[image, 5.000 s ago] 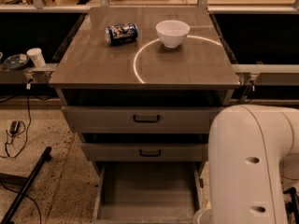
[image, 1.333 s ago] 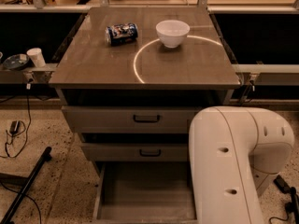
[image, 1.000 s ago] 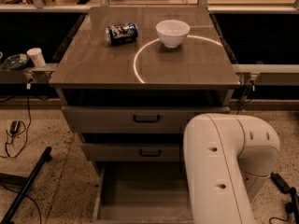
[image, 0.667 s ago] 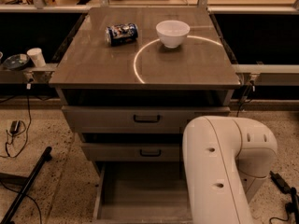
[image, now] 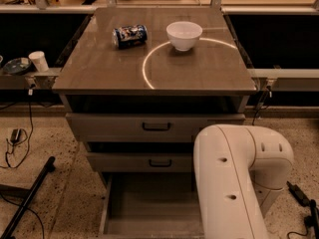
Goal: Close bottom drawer
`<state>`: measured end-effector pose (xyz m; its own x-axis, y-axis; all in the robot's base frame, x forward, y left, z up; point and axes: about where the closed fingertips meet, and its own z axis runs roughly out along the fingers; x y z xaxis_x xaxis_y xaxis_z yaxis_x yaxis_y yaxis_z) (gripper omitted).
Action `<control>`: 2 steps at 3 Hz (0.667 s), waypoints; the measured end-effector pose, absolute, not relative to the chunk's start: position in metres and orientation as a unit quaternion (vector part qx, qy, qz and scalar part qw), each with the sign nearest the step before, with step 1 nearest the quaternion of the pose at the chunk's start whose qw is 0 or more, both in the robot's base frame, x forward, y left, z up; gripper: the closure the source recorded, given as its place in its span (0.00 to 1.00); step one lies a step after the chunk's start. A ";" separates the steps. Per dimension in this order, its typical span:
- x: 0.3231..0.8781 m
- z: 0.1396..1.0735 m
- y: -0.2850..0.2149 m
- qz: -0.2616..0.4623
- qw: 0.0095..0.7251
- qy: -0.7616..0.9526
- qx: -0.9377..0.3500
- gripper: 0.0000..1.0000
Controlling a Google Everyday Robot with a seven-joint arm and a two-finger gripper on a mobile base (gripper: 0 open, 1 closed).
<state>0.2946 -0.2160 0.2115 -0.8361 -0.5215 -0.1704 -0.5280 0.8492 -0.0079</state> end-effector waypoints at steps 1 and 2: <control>0.290 0.207 -0.216 0.027 0.069 0.960 -0.269 0.00; 0.268 0.188 -0.214 0.049 0.036 0.965 -0.255 0.00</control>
Offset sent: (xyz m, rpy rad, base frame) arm -0.0659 0.0056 -0.0535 0.0708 0.2457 -0.0692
